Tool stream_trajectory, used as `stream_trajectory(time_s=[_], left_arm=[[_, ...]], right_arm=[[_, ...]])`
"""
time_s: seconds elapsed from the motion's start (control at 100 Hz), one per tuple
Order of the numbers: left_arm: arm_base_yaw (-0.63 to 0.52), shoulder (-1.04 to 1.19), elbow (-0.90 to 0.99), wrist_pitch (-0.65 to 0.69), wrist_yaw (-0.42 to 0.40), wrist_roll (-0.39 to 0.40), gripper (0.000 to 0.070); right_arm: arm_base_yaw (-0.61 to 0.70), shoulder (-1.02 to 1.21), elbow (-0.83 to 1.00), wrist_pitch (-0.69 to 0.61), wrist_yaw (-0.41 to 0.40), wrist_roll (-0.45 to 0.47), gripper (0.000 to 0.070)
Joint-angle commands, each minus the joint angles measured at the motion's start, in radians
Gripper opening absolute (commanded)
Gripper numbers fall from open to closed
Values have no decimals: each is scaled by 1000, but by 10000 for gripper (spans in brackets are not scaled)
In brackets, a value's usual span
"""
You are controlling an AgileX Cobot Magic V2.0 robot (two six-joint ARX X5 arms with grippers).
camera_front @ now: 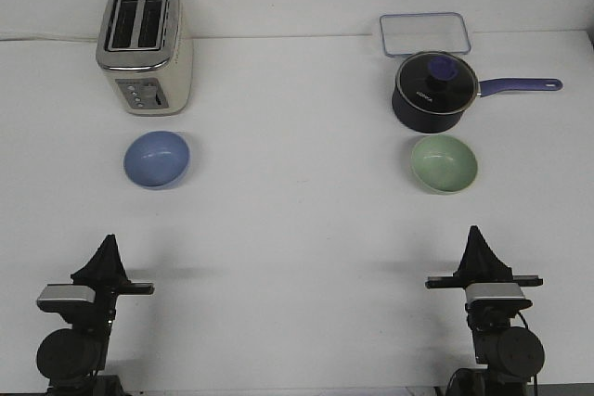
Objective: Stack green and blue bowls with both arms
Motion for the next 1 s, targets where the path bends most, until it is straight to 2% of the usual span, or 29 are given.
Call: stream_trajectory(time_s=[0.0,0.18,0.33,0.66,0.99], left_arm=[[2,-1,-19,12,1,1,12],[2,-1,-19,12,1,1,12],[2,-1,-19,12,1,1,13],[2,-1,-19,12,1,1,12],[2,-1,-19,12,1,1,12]], right_arm=[[0,0,-2,13,1,6,3],[0,0,2,11,0,13,3],[0,0,43,-50,1,46,3],[0,60,299,-383,2,55,3],[0,433,677,-727,2,55,3]])
